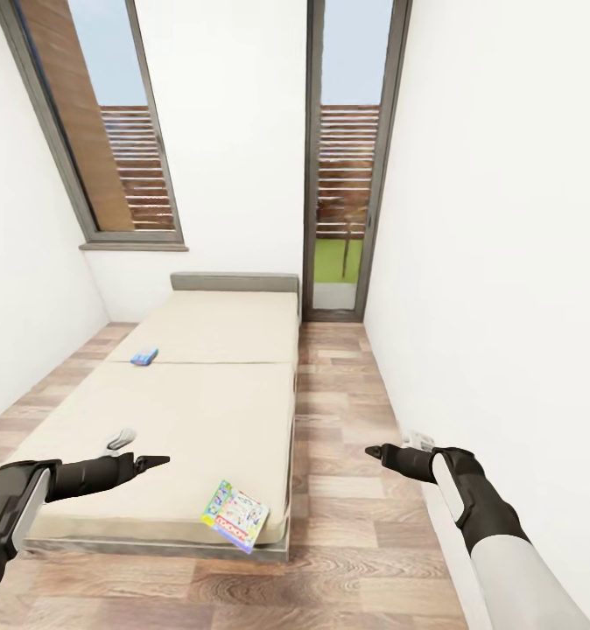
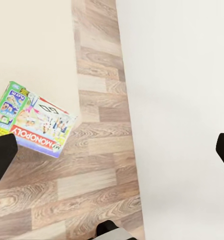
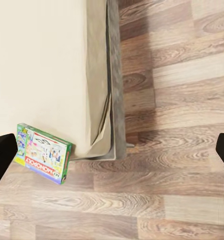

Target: Put all the toys in the child's room - the three board games (two on the bed and one on the table), the two jigsaw puzzles on the table, and the tennis ball on the table - inside the toy box on the table in the child's room.

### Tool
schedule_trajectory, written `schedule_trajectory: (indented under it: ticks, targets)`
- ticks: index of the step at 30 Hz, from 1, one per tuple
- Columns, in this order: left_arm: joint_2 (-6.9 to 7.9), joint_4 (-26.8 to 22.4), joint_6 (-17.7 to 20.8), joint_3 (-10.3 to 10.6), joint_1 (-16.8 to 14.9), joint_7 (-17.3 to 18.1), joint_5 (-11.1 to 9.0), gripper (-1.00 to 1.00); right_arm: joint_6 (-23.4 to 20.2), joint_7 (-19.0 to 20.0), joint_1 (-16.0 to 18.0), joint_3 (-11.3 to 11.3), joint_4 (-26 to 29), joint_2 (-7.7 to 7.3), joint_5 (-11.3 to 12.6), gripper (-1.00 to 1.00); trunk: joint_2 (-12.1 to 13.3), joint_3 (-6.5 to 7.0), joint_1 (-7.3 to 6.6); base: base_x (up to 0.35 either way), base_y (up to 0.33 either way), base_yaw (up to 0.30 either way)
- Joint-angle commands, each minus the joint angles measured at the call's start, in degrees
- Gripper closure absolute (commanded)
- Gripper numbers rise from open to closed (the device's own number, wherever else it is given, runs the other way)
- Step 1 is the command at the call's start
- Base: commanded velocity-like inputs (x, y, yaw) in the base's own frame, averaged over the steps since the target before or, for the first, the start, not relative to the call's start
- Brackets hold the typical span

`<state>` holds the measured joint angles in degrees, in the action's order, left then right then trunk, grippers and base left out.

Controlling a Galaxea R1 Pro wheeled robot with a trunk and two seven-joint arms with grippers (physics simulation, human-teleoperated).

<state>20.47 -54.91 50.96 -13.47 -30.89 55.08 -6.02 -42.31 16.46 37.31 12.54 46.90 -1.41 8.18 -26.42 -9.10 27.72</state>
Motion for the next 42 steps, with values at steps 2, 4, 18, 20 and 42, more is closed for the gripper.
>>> schedule_trajectory:
  ticks: [2,4,18,20,42]
  targets:
    - [0.01,0.0,0.4,0.0,0.0,0.0,-0.2,-1.0,-0.3,0.0,0.0,0.1,0.0,0.0,0.3,-1.0,-0.1,-0.11,0.04,0.102,-0.171,0.001]
    - [0.01,0.0,0.4,-0.1,0.0,0.0,-0.2,-1.0,-0.3,0.0,0.0,0.1,0.0,0.0,0.3,-1.0,-0.1,-0.11,0.04,0.054,-0.082,0.0]
    - [0.01,0.0,0.5,-0.1,0.0,0.0,-0.2,-1.0,-0.3,0.0,0.0,0.1,0.0,0.04,0.3,-1.0,-0.1,-0.11,0.04,0.008,-0.129,0.0]
    - [0.01,0.0,0.5,0.0,0.0,0.0,-0.2,-1.0,-0.3,0.0,0.0,0.1,0.0,0.02,0.3,-1.0,-0.1,-0.11,0.04,0.0,-0.169,0.0]
    - [0.01,0.0,0.5,-0.1,0.0,0.0,-0.2,-1.0,-0.3,0.0,0.0,0.0,0.0,0.05,0.3,-1.0,-0.1,-0.11,0.04,0.004,-0.045,0.0]
